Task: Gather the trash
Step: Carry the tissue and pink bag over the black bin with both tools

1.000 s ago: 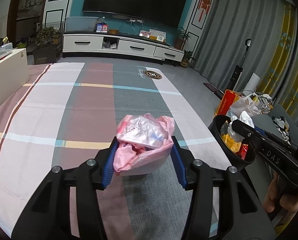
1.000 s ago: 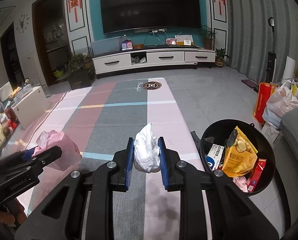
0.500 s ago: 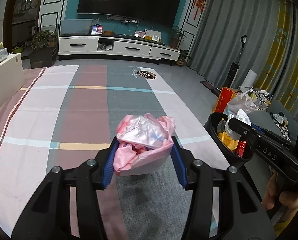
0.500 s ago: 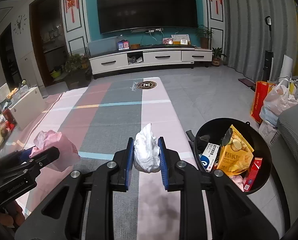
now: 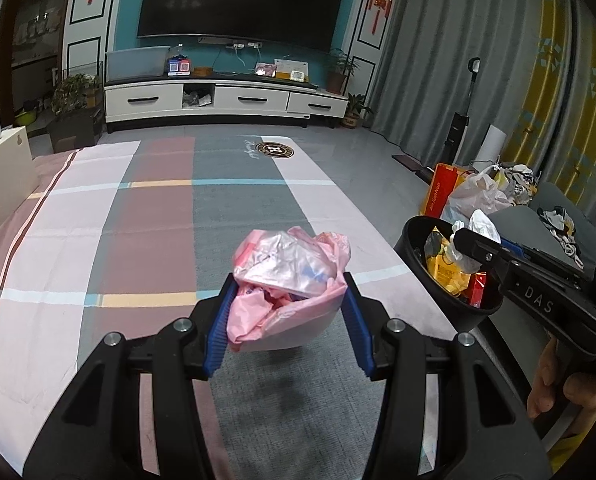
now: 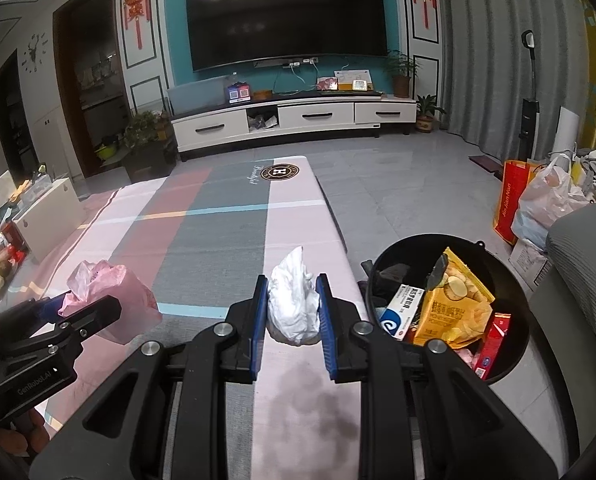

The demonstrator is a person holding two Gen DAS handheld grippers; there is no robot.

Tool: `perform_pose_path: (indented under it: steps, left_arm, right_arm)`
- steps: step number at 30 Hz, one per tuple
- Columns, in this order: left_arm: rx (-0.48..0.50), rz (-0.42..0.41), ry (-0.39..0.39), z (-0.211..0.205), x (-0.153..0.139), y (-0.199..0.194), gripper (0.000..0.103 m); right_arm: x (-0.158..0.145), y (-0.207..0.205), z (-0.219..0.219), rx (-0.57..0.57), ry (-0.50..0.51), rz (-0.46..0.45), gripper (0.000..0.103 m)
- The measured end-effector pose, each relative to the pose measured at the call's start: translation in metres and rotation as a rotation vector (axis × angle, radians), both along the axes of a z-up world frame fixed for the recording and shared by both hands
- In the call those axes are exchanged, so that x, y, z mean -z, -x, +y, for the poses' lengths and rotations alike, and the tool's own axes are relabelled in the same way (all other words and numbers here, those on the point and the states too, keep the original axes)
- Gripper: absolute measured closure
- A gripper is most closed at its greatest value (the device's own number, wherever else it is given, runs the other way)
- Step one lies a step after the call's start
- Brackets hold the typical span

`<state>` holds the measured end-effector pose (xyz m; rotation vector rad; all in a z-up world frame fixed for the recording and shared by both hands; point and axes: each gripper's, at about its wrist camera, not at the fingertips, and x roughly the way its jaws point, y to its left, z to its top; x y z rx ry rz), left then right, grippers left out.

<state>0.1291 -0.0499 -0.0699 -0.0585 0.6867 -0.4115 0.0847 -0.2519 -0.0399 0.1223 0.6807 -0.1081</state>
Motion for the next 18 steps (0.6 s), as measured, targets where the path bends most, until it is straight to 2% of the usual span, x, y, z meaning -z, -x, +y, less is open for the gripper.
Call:
perform_pose_path:
  steps: [18]
  left_arm:
    - [0.059,0.000,0.002,-0.025,0.003,0.002,0.052]
  right_arm:
    - [0.001,0.014,-0.028,0.052,-0.006,-0.003,0.079]
